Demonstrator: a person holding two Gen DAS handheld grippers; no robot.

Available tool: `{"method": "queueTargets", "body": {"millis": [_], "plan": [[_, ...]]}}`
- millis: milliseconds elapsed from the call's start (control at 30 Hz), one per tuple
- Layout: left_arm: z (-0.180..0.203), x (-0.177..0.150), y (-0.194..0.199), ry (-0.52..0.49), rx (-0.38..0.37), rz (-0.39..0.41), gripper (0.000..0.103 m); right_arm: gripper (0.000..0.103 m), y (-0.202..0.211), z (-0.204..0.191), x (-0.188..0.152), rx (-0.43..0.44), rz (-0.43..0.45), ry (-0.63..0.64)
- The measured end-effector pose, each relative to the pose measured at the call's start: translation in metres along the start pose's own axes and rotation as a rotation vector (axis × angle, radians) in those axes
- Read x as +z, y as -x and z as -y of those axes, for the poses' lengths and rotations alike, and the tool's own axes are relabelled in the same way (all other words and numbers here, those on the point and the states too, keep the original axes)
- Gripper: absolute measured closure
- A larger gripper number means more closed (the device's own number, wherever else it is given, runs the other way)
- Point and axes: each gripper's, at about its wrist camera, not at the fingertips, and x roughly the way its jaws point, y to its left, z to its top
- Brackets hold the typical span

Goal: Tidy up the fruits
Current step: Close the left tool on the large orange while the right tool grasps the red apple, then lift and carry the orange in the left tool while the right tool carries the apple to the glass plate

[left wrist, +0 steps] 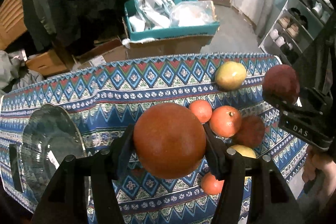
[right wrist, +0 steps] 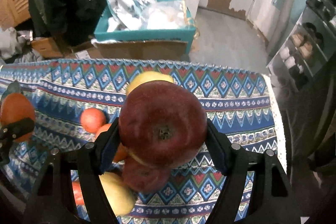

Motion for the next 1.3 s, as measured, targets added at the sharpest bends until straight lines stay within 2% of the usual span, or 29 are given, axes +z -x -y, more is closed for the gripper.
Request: {"method": "queueTargets", "body": {"millis": [700,1300], "plan": [[-0.017,-0.011,0.074,0.021,0.022,0.149,0.04,0.028,0.09,-0.028,0.007,0.063,0.178,0.046],[-0.057,-0.017,0.108,0.091,0.052,0.215,0.04,0.028,0.119,-0.071,0.02,0.135,0.244,0.107]]}}
